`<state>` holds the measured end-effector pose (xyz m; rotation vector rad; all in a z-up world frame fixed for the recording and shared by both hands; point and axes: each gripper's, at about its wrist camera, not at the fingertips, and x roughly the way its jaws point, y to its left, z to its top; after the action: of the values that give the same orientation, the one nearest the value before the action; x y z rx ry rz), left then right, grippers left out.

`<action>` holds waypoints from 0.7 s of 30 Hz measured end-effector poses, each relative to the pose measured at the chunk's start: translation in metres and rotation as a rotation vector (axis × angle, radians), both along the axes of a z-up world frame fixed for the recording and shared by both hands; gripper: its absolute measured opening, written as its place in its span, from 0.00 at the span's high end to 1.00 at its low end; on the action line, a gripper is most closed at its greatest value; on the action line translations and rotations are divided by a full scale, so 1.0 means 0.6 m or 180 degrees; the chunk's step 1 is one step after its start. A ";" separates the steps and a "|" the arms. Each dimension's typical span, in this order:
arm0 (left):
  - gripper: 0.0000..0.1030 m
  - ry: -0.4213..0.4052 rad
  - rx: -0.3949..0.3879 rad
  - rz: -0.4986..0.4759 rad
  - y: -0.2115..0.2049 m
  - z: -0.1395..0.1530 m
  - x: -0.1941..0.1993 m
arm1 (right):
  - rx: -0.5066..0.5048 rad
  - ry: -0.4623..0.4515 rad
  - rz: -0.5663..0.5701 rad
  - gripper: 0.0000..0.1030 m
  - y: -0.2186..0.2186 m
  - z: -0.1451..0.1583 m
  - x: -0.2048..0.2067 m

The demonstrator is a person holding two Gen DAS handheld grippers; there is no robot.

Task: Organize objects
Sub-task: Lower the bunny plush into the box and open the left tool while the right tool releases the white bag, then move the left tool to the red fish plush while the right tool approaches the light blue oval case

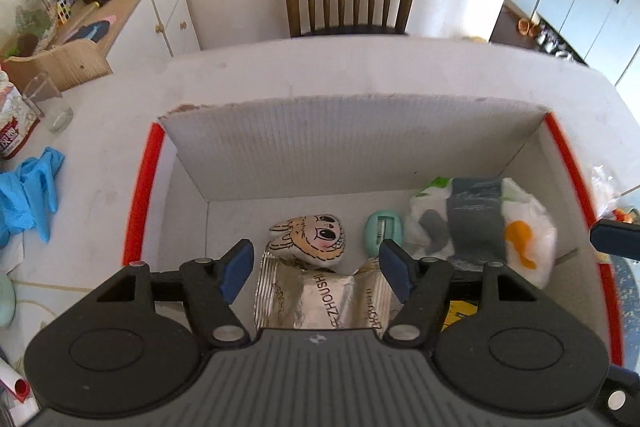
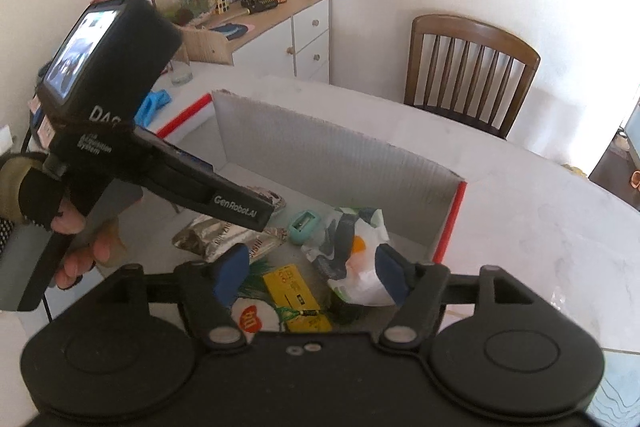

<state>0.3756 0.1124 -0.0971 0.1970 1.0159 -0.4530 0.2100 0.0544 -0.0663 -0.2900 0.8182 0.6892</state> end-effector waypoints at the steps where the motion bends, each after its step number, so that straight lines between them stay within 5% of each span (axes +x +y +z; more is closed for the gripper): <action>1: 0.33 -0.0031 -0.0017 0.0004 0.002 0.007 -0.006 | 0.0020 -0.0003 0.0005 0.30 -0.003 0.005 -0.002; 21: 0.21 -0.0569 -0.0519 0.0037 0.010 0.137 -0.152 | 0.0251 0.0012 0.0041 0.13 -0.114 0.105 -0.067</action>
<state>0.2846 0.1184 -0.0147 0.0838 0.8007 -0.4964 0.1698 -0.0142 -0.0031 -0.2231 0.7915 0.7324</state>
